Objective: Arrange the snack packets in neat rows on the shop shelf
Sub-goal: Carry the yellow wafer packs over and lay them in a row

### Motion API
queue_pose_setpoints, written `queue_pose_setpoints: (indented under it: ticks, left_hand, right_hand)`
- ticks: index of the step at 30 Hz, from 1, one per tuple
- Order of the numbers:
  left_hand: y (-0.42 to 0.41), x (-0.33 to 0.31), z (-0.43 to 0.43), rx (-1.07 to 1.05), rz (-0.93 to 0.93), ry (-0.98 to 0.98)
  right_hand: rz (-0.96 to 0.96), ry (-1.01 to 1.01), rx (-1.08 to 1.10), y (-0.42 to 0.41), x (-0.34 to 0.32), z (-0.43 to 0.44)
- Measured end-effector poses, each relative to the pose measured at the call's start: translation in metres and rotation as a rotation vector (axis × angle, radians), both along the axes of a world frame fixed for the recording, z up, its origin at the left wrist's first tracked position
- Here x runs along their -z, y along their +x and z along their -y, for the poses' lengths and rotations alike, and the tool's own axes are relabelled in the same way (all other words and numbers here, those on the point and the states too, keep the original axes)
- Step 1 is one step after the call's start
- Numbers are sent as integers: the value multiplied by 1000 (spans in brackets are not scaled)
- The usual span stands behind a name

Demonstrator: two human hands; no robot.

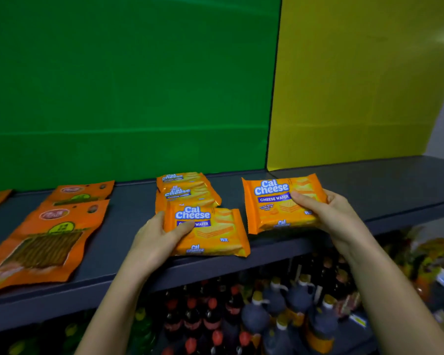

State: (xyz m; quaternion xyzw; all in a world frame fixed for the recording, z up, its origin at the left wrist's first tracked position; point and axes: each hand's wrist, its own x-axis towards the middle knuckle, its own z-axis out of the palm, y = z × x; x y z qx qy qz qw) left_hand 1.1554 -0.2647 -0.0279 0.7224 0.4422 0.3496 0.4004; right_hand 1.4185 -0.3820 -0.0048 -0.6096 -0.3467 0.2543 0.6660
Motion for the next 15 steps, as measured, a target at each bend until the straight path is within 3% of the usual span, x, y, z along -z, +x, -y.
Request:
queue_pose_setpoints:
  ticks: [15]
  left_hand:
    - [26,-3,9,-465,-270,3]
  right_hand:
    - [88,-86,-281,89,-2,-82]
